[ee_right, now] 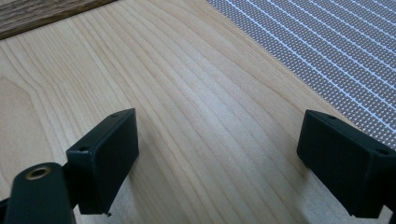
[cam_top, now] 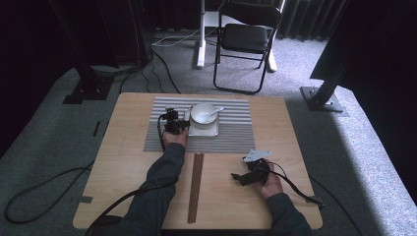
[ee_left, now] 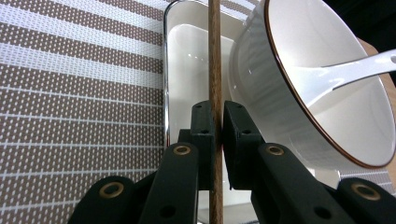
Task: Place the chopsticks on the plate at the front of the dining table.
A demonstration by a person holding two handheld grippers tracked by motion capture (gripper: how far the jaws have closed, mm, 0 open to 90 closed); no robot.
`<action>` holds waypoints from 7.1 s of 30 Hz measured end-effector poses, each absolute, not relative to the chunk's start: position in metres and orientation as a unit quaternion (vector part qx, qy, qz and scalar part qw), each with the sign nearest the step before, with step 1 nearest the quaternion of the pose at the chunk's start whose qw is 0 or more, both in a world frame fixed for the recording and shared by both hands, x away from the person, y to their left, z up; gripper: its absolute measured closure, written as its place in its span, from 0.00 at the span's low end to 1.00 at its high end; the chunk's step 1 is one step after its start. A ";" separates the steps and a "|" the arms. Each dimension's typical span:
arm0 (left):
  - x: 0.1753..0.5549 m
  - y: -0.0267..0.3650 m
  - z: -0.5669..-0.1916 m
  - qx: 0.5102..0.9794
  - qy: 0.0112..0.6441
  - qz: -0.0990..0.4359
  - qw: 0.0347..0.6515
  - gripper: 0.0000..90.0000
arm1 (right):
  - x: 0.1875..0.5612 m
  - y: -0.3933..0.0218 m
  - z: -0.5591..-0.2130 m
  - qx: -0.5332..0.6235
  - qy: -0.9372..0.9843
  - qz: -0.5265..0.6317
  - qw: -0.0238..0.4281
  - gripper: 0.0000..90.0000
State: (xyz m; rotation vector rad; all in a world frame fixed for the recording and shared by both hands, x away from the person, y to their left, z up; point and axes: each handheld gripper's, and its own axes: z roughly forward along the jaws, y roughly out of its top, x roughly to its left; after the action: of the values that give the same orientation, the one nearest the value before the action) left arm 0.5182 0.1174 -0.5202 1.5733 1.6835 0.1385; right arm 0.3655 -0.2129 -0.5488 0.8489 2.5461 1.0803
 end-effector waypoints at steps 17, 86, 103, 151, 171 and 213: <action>0.528 0.119 -0.521 0.585 0.691 0.035 0.423 0.93 | 0.365 -0.213 -0.549 0.291 0.873 0.370 0.124 0.13; 0.516 0.136 -0.504 0.617 0.664 0.057 0.419 0.79 | 0.365 -0.213 -0.549 0.292 0.873 0.370 0.124 0.13; 0.488 0.147 -0.492 0.642 0.632 0.064 0.429 0.72 | 0.365 -0.213 -0.549 0.292 0.873 0.370 0.124 0.13; 0.412 0.141 -0.463 0.698 0.549 0.077 0.454 0.60 | 0.365 -0.213 -0.549 0.292 0.873 0.371 0.124 0.14; 0.393 0.136 -0.476 0.712 0.540 0.067 0.444 0.58 | 0.365 -0.213 -0.549 0.293 0.873 0.370 0.124 0.14; 0.353 0.123 -0.489 0.745 0.507 0.066 0.428 0.54 | 0.365 -0.213 -0.549 0.294 0.872 0.370 0.124 0.14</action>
State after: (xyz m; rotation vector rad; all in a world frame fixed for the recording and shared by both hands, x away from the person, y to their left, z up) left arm 0.3530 0.1229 -0.4893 1.8608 1.2674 0.1652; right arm 0.3649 -0.2126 -0.5487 0.8572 2.5424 1.0796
